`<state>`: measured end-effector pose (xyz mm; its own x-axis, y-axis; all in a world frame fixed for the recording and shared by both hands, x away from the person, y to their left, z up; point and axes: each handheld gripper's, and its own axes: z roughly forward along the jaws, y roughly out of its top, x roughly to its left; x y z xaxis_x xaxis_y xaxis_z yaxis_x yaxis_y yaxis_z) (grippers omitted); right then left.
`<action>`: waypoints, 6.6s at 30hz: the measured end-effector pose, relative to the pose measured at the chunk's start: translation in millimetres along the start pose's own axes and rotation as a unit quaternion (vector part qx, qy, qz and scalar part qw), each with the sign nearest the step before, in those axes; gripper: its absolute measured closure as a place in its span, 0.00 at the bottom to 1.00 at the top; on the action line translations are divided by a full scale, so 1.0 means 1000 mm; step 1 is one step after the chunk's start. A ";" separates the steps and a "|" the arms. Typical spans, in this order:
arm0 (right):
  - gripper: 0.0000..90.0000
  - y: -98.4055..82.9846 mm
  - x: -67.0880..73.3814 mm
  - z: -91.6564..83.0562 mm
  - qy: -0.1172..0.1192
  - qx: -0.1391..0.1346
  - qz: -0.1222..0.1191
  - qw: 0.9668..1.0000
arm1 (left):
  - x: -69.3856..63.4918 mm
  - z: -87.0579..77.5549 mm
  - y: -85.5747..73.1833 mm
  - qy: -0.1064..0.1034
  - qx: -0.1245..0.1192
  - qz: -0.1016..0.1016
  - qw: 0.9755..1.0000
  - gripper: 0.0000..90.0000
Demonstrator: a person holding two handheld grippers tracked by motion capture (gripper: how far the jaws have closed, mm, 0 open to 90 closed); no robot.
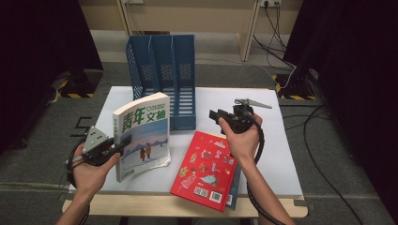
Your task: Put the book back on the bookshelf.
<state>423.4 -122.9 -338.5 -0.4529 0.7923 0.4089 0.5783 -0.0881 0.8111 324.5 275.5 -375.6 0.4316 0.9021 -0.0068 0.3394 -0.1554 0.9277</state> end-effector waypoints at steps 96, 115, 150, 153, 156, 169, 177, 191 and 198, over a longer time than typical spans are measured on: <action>0.67 -0.038 -0.039 -0.011 -0.025 0.009 0.044 0.999 | 0.011 -0.018 0.034 0.033 -0.105 -0.023 0.994 0.82; 0.66 -0.044 -0.041 -0.009 -0.045 0.020 0.021 0.999 | 0.011 -0.012 0.054 0.034 -0.105 -0.029 0.993 0.82; 0.66 -0.047 -0.048 -0.013 -0.051 0.021 0.033 0.998 | 0.025 -0.003 0.099 0.060 -0.125 -0.027 0.990 0.82; 0.66 -0.047 -0.048 -0.013 -0.051 0.020 0.034 0.998 | 0.027 -0.002 0.103 0.066 -0.126 -0.026 0.989 0.82; 0.66 -0.047 -0.049 -0.014 -0.051 0.018 0.032 0.998 | 0.029 0.000 0.107 0.070 -0.128 -0.024 0.989 0.82; 0.66 -0.047 -0.051 -0.016 -0.053 0.016 0.038 0.998 | 0.038 0.012 0.119 0.087 -0.133 -0.028 0.987 0.82; 0.66 -0.046 -0.052 -0.016 -0.055 0.013 0.035 0.998 | 0.043 0.020 0.126 0.094 -0.133 -0.033 0.986 0.82; 0.66 -0.044 -0.054 -0.018 -0.054 0.009 0.035 0.998 | 0.051 0.040 0.137 0.108 -0.136 -0.039 0.984 0.82; 0.66 -0.045 -0.054 -0.019 -0.055 0.009 0.037 0.998 | 0.054 0.052 0.140 0.117 -0.135 -0.039 0.983 0.82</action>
<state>409.3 -173.0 -388.8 -0.3312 0.8458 0.4183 0.6199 -0.1392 0.7723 439.0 281.3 -265.5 0.1990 0.9797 -0.0245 0.1156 0.0014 0.9933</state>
